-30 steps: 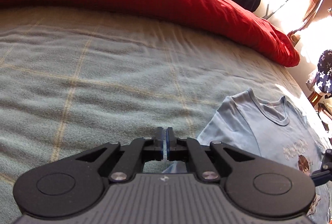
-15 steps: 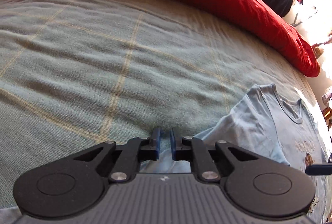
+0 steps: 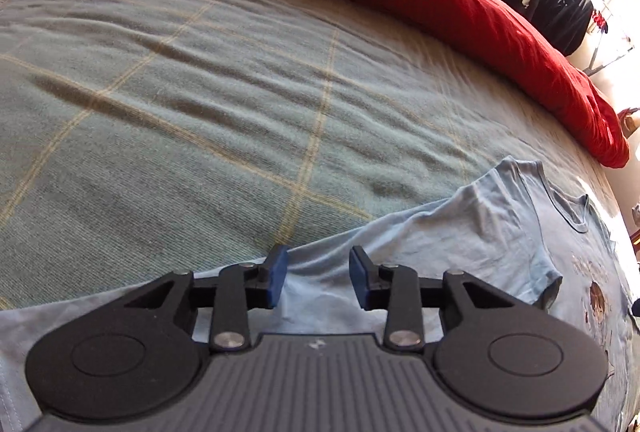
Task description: Fold clothes
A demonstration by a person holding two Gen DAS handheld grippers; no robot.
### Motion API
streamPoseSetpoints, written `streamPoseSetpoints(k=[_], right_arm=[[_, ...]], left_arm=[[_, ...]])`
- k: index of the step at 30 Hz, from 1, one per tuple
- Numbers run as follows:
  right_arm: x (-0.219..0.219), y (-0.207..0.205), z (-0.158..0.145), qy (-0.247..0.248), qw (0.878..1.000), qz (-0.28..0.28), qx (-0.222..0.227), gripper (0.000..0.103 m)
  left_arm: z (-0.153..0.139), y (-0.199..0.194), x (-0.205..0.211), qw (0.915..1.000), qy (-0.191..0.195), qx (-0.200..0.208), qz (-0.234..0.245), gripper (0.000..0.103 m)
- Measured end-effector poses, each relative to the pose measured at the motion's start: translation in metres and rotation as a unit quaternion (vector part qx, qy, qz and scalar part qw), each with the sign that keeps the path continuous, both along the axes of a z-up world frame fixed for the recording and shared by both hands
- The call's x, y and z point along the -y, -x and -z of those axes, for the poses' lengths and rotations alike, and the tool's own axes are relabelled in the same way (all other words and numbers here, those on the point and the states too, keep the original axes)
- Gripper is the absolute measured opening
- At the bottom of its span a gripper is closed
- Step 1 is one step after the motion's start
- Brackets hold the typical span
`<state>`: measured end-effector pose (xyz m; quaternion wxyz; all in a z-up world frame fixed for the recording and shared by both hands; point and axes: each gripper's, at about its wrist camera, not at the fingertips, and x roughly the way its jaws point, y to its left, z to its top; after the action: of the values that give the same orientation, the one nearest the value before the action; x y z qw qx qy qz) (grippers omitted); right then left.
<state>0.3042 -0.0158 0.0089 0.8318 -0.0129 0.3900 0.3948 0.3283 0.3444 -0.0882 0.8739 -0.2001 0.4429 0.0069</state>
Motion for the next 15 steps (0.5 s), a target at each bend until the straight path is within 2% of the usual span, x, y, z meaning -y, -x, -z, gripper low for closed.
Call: streamPoseSetpoints(k=[1,3,5,7,9,11,15], right_arm=[[0.004,0.004,-0.003,-0.002,1.0,0.005,0.001,0.097],[0.013,0.01,-0.007,-0.008,1.0,0.013,0.003,0.097],[0.021,0.016,-0.011,-0.012,1.0,0.019,0.004,0.099],[0.025,0.022,-0.013,-0.015,1.0,0.022,0.007,0.099],[0.026,0.027,-0.013,-0.017,1.0,0.023,0.006,0.099],[0.026,0.032,-0.012,-0.019,1.0,0.025,0.002,0.099],[0.024,0.04,-0.011,-0.021,0.999,0.03,-0.006,0.099]], left_arm=[[-0.001,0.003,-0.01,0.9995,0.006,0.0,-0.03,0.032],[-0.007,0.008,-0.022,0.9975,-0.01,-0.006,-0.07,0.031],[-0.016,0.017,-0.026,0.9957,-0.024,-0.006,-0.09,0.03],[-0.025,0.029,-0.022,0.9972,-0.012,0.008,-0.073,0.032],[-0.034,0.041,-0.009,0.9985,-0.013,0.02,-0.048,0.041],[-0.037,0.047,0.005,0.9994,-0.02,0.01,-0.026,0.043],[-0.019,0.046,0.013,0.998,-0.042,-0.036,-0.03,0.046]])
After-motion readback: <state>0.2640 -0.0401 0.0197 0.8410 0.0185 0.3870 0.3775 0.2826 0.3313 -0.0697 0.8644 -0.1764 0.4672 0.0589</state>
